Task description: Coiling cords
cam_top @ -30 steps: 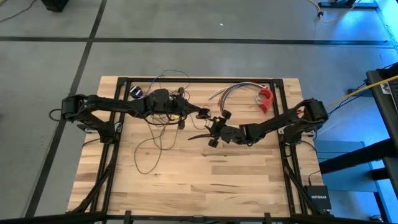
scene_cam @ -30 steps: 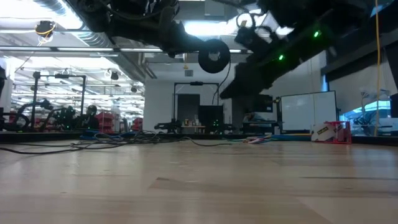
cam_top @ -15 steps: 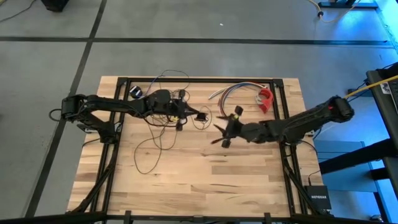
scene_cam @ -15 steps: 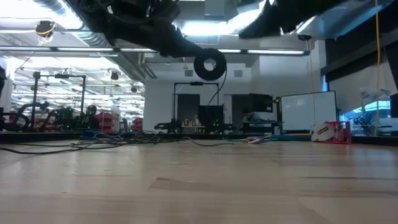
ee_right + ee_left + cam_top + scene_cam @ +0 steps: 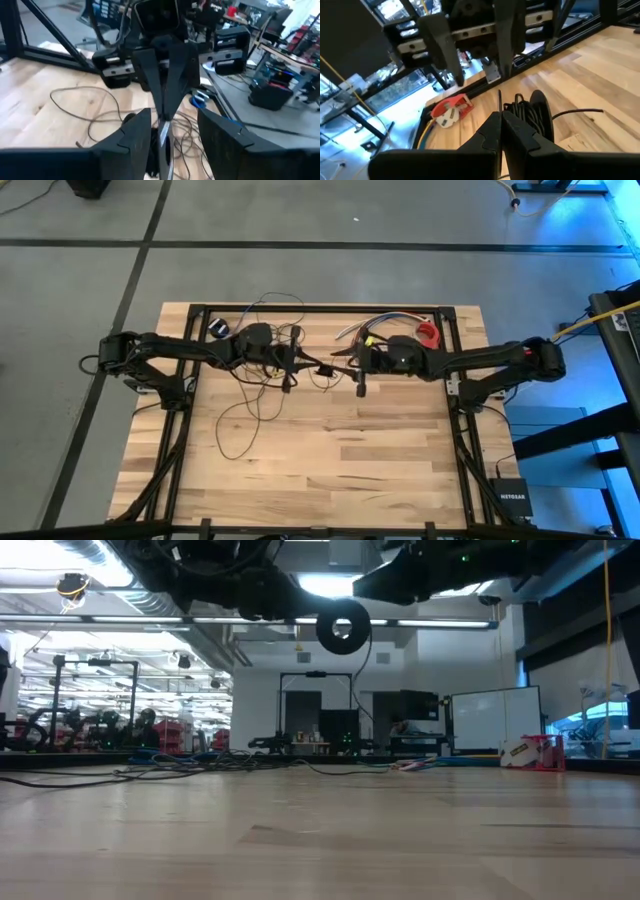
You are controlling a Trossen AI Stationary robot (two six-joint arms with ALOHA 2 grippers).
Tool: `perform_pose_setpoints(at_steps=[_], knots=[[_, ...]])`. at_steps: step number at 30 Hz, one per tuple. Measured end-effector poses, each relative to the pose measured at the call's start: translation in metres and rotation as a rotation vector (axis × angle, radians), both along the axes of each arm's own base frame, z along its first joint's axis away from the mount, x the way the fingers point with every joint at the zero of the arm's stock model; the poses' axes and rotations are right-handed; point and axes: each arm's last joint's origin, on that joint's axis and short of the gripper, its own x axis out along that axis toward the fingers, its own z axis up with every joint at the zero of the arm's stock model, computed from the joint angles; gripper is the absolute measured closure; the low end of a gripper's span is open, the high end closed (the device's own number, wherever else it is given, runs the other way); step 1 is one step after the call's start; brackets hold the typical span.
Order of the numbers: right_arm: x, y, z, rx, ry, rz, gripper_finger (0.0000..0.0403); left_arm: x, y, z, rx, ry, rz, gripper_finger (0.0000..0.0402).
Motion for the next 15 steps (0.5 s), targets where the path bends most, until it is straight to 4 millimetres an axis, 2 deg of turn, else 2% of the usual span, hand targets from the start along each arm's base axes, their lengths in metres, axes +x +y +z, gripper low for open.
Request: perform_pose_setpoints(at_steps=[5, 15], knots=[[0.005, -0.010, -0.005, 0.002, -0.019, -0.018, 0.0236, 0.000, 0.000, 0.002, 0.041, -0.018, -0.006, 0.0396], [0.011, -0.011, -0.012, -0.046, -0.010, -0.040, 0.0236, 0.000, 0.003, 0.005, 0.092, -0.048, 0.027, 0.0396]])
